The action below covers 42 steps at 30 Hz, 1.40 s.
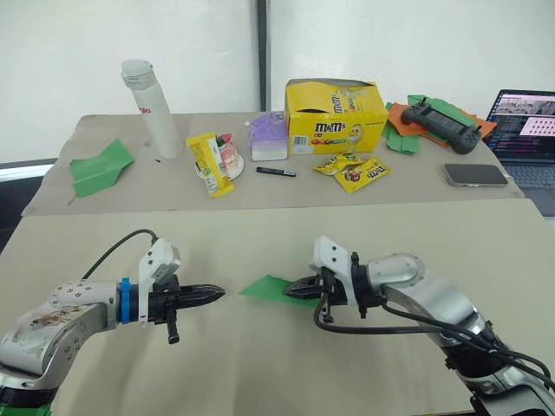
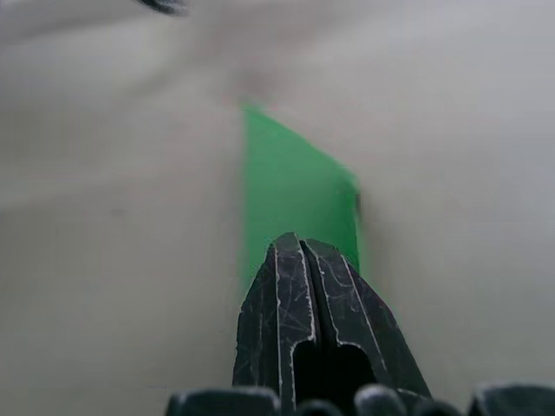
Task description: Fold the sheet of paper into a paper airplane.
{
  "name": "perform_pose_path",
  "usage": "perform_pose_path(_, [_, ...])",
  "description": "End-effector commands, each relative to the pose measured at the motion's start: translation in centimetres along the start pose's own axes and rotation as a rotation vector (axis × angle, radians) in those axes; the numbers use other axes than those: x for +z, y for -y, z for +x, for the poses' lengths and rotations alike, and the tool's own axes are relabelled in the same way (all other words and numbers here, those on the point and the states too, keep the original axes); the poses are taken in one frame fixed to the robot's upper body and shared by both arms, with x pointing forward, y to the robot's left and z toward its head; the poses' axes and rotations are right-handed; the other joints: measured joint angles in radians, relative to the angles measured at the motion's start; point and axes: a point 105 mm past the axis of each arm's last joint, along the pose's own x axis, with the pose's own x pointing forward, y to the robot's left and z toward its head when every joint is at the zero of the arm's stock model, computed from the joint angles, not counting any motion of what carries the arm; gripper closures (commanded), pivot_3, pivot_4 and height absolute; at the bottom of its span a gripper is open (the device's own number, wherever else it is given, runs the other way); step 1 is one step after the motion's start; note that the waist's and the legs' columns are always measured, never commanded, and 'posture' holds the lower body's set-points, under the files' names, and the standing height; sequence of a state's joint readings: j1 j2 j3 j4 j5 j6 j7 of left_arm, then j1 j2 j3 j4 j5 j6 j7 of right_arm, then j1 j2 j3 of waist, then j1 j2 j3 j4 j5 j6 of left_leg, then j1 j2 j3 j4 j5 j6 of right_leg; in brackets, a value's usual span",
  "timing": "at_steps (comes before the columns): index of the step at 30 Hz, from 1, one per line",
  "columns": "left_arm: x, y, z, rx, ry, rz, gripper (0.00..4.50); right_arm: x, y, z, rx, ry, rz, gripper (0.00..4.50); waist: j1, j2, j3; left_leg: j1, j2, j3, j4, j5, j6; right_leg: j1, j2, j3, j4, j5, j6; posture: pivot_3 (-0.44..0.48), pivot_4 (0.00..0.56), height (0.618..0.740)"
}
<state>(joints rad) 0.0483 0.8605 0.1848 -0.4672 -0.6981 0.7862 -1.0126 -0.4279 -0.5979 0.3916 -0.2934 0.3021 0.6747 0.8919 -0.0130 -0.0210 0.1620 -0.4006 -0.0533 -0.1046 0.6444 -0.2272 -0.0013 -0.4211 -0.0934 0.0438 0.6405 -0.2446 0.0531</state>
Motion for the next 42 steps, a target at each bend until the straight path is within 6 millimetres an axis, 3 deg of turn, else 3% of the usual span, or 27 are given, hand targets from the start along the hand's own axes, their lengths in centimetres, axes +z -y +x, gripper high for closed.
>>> perform_pose_path(1, [1.0, 0.2, -0.3, 0.017, 0.020, 0.059, 4.50, 2.7, 2.7, -0.9, -0.113, 0.086, -0.076, 4.48, -0.001, 0.000, 0.000, 0.000, 0.000, 0.000, 0.000, 0.000, 0.000, 0.000, 0.000, 0.000, 0.001, 0.000, 0.000, 0.000, 0.150, 0.740])
perform_pose_path(8, [0.8, -0.1, -0.6, 0.019, 0.032, 0.055, 4.50, 5.3, 3.9, -3.1, -0.128, 0.157, -0.085, 4.48, -0.001, 0.000, 0.000, 0.000, 0.001, 0.000, -0.001, 0.001, -0.001, -0.001, 0.001, 0.000, 0.001, 0.000, 0.000, 0.000, 0.150, 0.740])
perform_pose_path(12, [0.8, -0.2, -0.6, 0.020, 0.029, 0.062, 4.50, 6.4, 2.5, -3.7, -0.061, 0.168, -0.106, 4.48, -0.001, 0.000, 0.000, 0.000, 0.000, 0.000, -0.001, 0.001, -0.001, -0.001, 0.001, 0.000, 0.002, 0.000, -0.001, 0.000, 0.150, 0.740])
perform_pose_path(16, [0.4, -0.4, -0.4, 0.033, 0.013, 0.083, 4.50, 5.0, 0.4, -3.0, 0.049, 0.018, -0.205, 3.35, -0.001, 0.000, 0.000, 0.000, 0.001, 0.000, 0.000, 0.001, -0.001, 0.000, 0.001, 0.000, 0.002, 0.000, 0.000, 0.000, 0.150, 0.740])
perform_pose_path(19, [0.5, -0.6, -0.3, 0.058, 0.014, 0.113, 4.50, 4.6, 0.5, -2.1, 0.029, -0.018, -0.256, 2.28, -0.004, 0.000, 0.000, 0.000, 0.001, 0.000, 0.000, 0.001, -0.001, 0.000, 0.001, 0.000, 0.002, 0.000, 0.000, 0.000, 0.150, 0.740])
perform_pose_path(22, [1.0, -1.2, -0.3, 0.109, 0.058, 0.134, 4.50, 4.5, 0.6, -1.3, 0.019, -0.033, -0.272, 2.28, -0.004, 0.000, 0.000, 0.000, 0.001, 0.000, 0.000, 0.001, -0.001, -0.001, 0.001, 0.000, 0.002, 0.000, -0.001, 0.000, 0.150, 0.740])
perform_pose_path(30, [1.8, -1.9, -1.0, 0.180, 0.100, 0.166, 1.96, 4.5, 1.6, -0.2, -0.034, -0.033, -0.258, 2.24, -0.002, 0.000, 0.000, 0.000, 0.000, 0.000, 0.000, 0.001, -0.001, -0.001, 0.001, 0.000, 0.003, 0.000, -0.001, 0.000, 0.150, 0.740])
perform_pose_path(36, [1.7, -1.9, -1.2, 0.211, 0.081, 0.179, 0.02, 3.0, 1.1, 0.4, 0.016, -0.081, -0.256, 2.24, -0.002, 0.000, 0.000, 0.000, 0.000, 0.000, 0.000, 0.001, -0.001, -0.001, 0.001, 0.000, 0.003, 0.000, -0.001, 0.000, 0.150, 0.740])
perform_pose_path(42, [1.7, -2.5, -1.1, 0.223, 0.084, 0.190, 0.00, 3.9, 1.6, -0.4, 0.002, -0.055, -0.245, 4.12, -0.002, 0.000, 0.000, 0.001, 0.000, 0.000, 0.000, 0.001, -0.001, -0.001, 0.001, 0.000, 0.004, 0.000, -0.001, 0.000, 0.150, 0.740])
